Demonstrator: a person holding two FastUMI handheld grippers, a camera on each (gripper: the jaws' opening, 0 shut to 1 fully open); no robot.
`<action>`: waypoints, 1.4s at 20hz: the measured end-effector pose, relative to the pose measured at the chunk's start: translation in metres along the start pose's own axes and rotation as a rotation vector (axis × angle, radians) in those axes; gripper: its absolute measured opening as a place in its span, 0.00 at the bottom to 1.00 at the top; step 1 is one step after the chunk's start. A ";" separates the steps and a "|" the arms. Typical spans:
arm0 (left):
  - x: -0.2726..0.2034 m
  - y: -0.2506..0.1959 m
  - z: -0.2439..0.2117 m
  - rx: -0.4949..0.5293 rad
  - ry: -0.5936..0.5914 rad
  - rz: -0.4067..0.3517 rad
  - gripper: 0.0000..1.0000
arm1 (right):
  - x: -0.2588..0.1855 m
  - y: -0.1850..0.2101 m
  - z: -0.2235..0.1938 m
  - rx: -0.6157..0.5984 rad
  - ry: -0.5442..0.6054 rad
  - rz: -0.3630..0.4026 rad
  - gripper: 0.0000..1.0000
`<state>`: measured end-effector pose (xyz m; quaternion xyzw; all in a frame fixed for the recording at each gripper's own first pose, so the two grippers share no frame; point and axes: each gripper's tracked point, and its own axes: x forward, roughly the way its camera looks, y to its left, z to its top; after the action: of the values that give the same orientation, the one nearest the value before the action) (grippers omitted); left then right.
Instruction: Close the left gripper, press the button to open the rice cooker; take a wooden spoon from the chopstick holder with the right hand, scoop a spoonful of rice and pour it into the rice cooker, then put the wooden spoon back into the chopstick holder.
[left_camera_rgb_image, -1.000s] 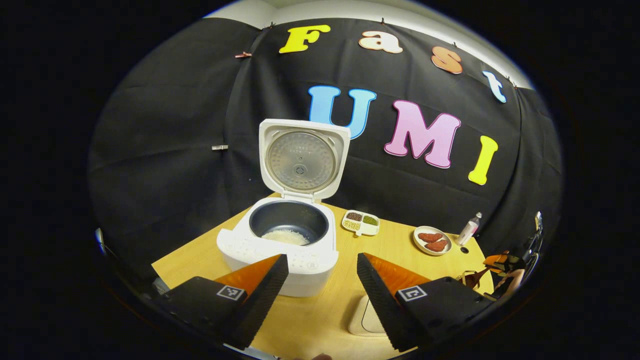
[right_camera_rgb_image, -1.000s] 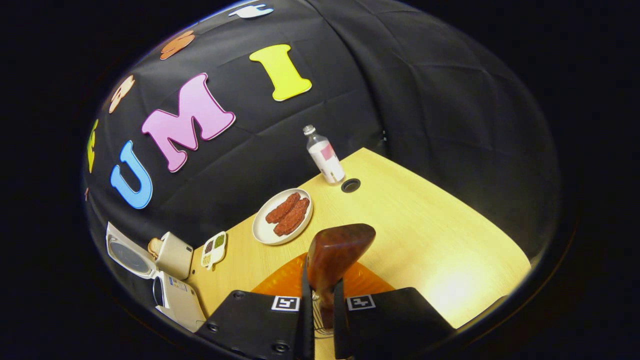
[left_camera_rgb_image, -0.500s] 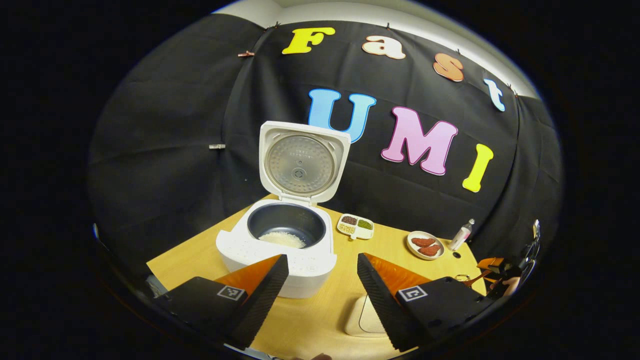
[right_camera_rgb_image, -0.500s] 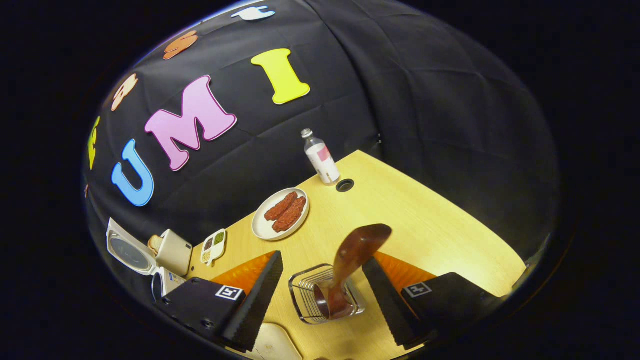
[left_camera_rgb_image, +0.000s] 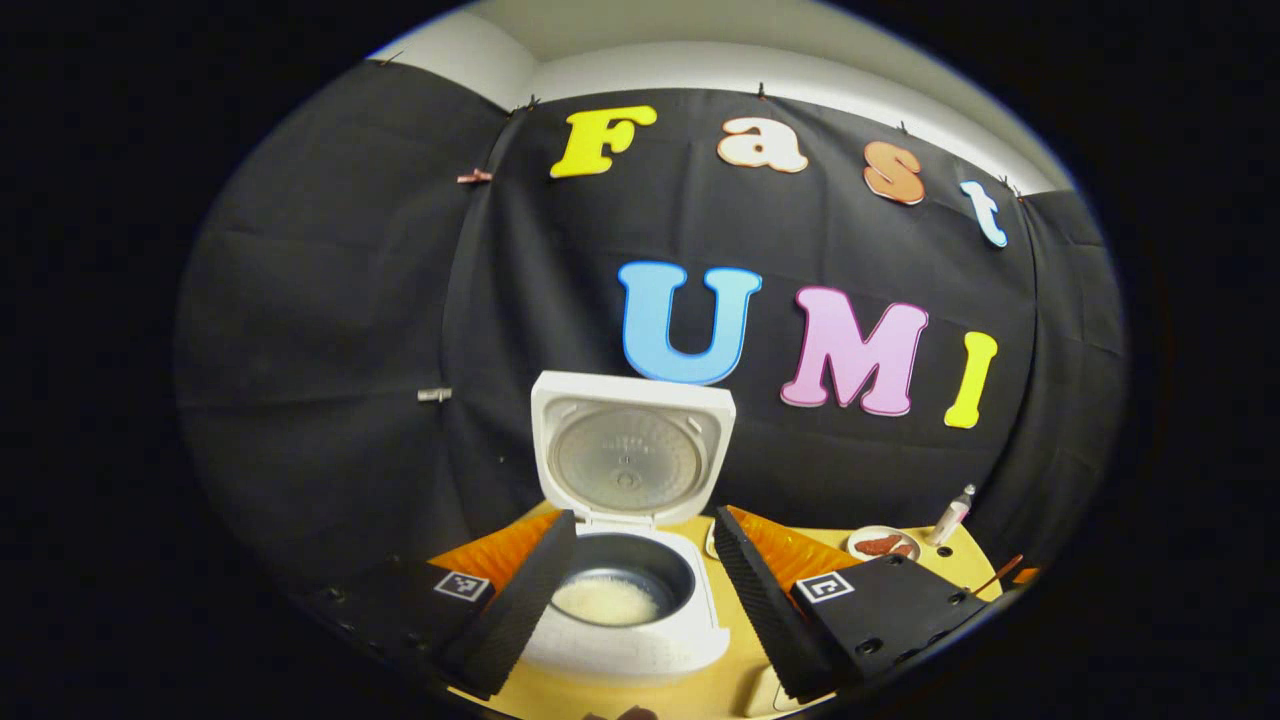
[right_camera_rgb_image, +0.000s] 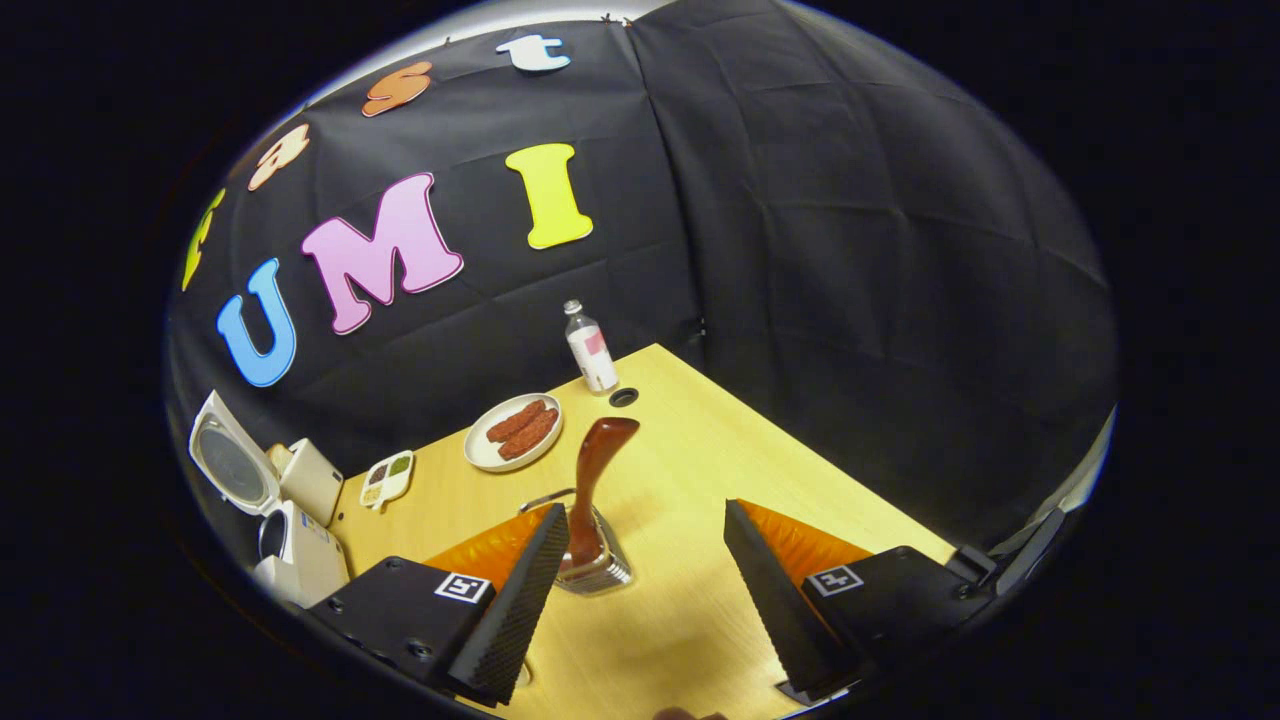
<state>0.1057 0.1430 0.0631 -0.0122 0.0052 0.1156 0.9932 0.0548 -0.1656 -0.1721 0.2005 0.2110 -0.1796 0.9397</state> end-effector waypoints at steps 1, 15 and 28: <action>0.010 0.002 0.017 0.030 -0.030 0.005 0.95 | -0.009 -0.005 -0.002 -0.010 0.006 -0.009 0.98; 0.191 0.032 0.131 -0.025 -0.089 -0.054 0.95 | -0.072 -0.031 -0.031 -0.069 0.054 -0.078 0.99; 0.297 0.043 0.033 -0.009 0.254 -0.090 0.95 | -0.083 -0.016 -0.048 -0.046 0.092 -0.093 0.99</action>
<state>0.3854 0.2537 0.0914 -0.0314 0.1301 0.0684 0.9886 -0.0377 -0.1362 -0.1780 0.1769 0.2670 -0.2086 0.9240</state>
